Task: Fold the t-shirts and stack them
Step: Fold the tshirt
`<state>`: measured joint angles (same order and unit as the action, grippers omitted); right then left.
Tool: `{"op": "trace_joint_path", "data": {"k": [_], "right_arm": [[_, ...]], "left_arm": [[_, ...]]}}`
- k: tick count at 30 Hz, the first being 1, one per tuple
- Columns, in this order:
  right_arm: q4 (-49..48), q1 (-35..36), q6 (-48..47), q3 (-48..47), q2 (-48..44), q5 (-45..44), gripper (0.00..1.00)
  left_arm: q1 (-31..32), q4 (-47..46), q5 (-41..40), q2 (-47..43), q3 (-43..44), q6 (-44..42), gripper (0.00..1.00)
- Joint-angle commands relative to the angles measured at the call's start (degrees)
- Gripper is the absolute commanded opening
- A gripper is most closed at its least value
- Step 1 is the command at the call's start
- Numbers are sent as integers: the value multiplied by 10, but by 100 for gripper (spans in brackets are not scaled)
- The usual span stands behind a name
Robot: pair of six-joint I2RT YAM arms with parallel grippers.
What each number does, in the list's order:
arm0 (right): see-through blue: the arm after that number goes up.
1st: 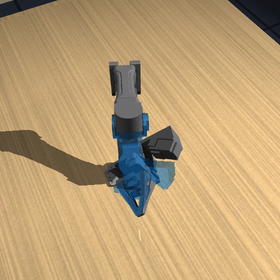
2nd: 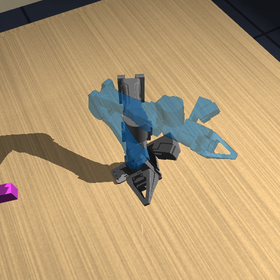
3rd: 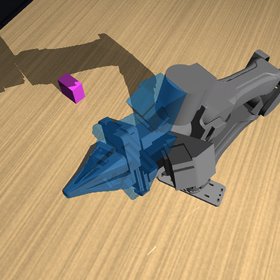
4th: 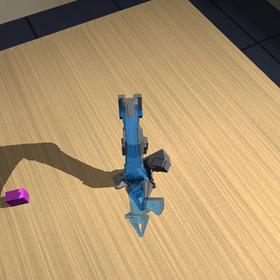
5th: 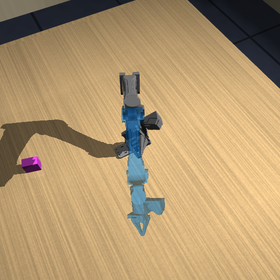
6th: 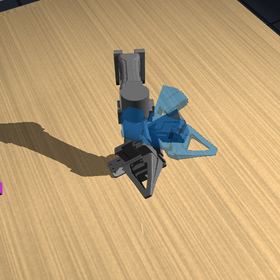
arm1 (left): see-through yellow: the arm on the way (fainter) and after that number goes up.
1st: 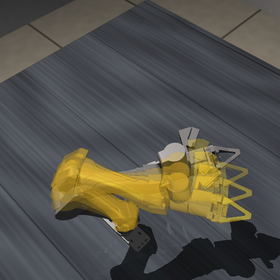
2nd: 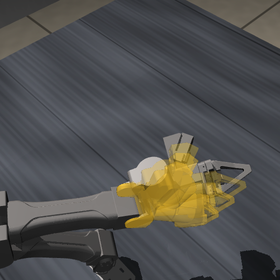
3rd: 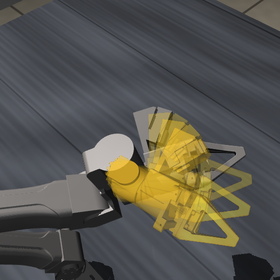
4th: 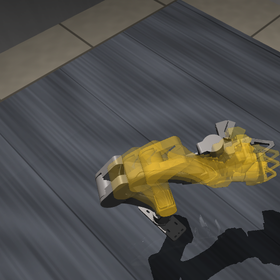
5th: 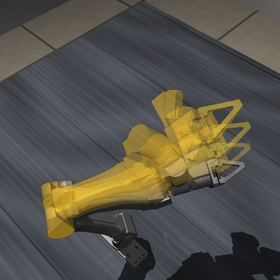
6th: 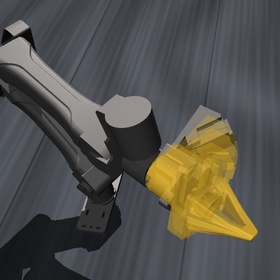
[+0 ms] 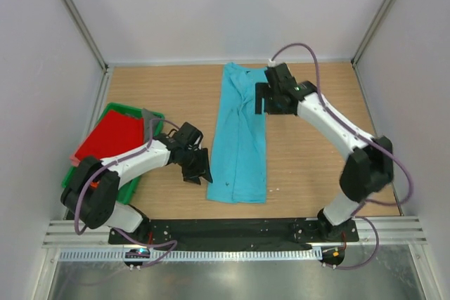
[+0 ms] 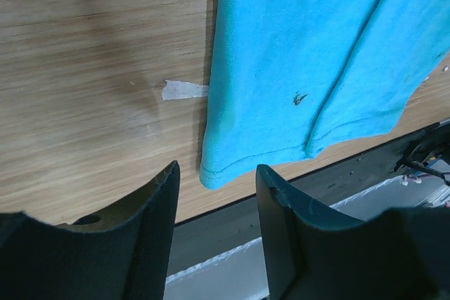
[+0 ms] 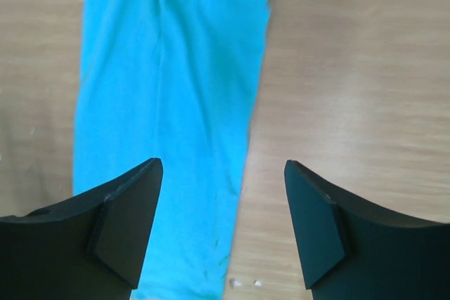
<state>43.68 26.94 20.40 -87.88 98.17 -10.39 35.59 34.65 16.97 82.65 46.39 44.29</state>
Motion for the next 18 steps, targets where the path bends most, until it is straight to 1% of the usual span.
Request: {"op": "trace_joint_path", "data": {"k": [1, 2, 3, 4, 5, 6, 7, 8, 10, 12, 18], "right_arm": [[-63, 4, 54, 209, -119, 160, 75], [-80, 5, 67, 257, -152, 179, 71], [-97, 5, 96, 345, -180, 213, 70], [-139, 5, 110, 387, -233, 233, 69], [-157, 5, 126, 459, -256, 249, 68], [-176, 5, 164, 491, -277, 262, 68], [-214, 6, 182, 520, -315, 293, 68], [-229, 8, 201, 566, -331, 298, 68], [-263, 9, 245, 604, -373, 305, 70], [-276, 8, 275, 642, -388, 314, 70], [-292, 21, 301, 691, -380, 324, 67]], "left_arm": [[-2, -50, 32, 8, -25, -14, 47], [-2, -58, 47, 10, -33, -11, 46], [-2, -67, 51, 11, -47, -8, 45], [-1, -84, 54, 13, -54, -4, 45], [-1, -91, 60, 14, -65, 3, 45], [-1, -94, 62, 15, -69, 4, 45], [-2, -95, 63, 15, -74, 6, 45], [-2, -96, 63, 19, -81, 10, 45], [-1, -100, 65, 20, -89, 12, 45], [-1, -107, 67, 26, -104, 16, 45], [-2, -117, 58, 38, -123, 21, 45]]}}
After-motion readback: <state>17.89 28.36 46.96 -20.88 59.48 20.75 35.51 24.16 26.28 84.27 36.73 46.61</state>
